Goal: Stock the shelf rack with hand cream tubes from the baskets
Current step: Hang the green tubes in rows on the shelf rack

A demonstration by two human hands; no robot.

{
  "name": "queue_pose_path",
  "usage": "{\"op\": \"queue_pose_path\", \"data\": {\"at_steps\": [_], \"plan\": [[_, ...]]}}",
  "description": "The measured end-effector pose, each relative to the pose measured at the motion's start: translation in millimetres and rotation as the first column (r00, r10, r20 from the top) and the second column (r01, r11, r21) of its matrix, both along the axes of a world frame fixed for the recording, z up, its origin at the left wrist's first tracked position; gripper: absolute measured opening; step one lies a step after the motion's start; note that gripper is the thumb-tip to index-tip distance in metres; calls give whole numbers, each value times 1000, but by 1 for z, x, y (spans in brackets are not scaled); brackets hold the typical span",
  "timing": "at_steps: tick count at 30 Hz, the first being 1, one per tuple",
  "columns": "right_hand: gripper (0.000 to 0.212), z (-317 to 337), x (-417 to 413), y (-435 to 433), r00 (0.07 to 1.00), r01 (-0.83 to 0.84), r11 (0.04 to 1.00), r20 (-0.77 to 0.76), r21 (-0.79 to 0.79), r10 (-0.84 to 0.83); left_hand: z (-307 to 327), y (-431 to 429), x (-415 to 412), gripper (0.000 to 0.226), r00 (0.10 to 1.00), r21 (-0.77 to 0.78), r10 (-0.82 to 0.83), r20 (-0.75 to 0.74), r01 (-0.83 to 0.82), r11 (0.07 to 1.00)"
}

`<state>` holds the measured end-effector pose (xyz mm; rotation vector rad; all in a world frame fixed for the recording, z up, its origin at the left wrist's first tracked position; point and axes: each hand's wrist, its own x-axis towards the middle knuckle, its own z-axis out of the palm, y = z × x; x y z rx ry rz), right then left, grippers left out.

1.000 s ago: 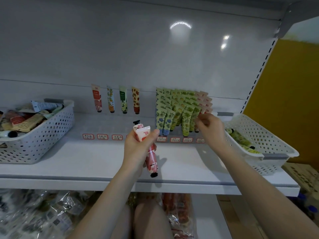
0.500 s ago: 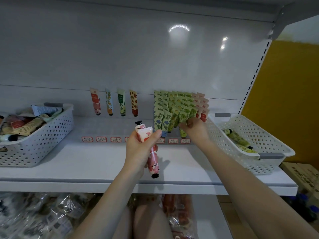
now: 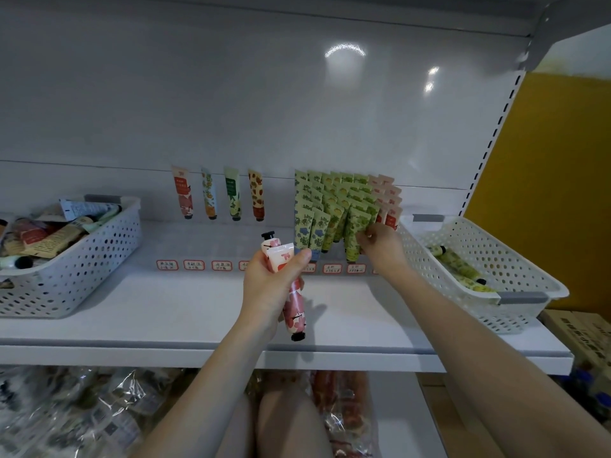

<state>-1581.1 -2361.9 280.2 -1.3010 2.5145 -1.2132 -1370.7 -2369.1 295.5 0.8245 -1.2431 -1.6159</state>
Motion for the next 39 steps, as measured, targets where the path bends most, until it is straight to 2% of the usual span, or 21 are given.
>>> {"op": "queue_pose_path", "data": {"at_steps": [5,9,13,16,18,20,22,25,30,32,35,39], "plan": [[29,5,2,5,999,-14,1000,42,-21,14,0,-1,0,21,1000,-4,-2,5,2,1000],[33,12,7,10,1000,1,1000,1,6,-1,1,0,0,21,1000,-2,1,-4,-1,1000],[35,21,17,22,1000,-6,999,-28,-38,5,4,0,0,21,1000,-5,2,-12,-3,1000],[25,26,29,31,999,-43,988,-18,-150,41,7,0,-1,22,999,15,10,-41,-9,1000],[17,28,42,40,988,-144,971,35,-192,153,11,-1,-1,20,996,58,10,-89,-5,998],[19,29,61,53,932,-306,939,152,-157,329,15,0,-2,17,989,95,6,-148,8,995],[16,30,79,66,831,-453,881,293,-135,473,20,2,-4,17,982,108,16,-190,4,994],[5,27,97,77,736,-532,830,392,-170,552,21,3,-6,18,975,103,45,-219,-23,994],[9,19,102,77,719,-527,829,423,-187,552,20,3,-4,32,979,53,3,-203,8,999],[10,17,99,78,717,-484,846,452,-225,531,18,1,-1,30,982,38,-2,-190,10,999],[11,13,92,82,727,-402,877,491,-264,481,16,-3,4,16,986,-34,7,-169,-13,999],[13,4,87,85,773,-417,890,442,-187,455,17,0,2,20,994,-123,-29,-106,16,992]]}}
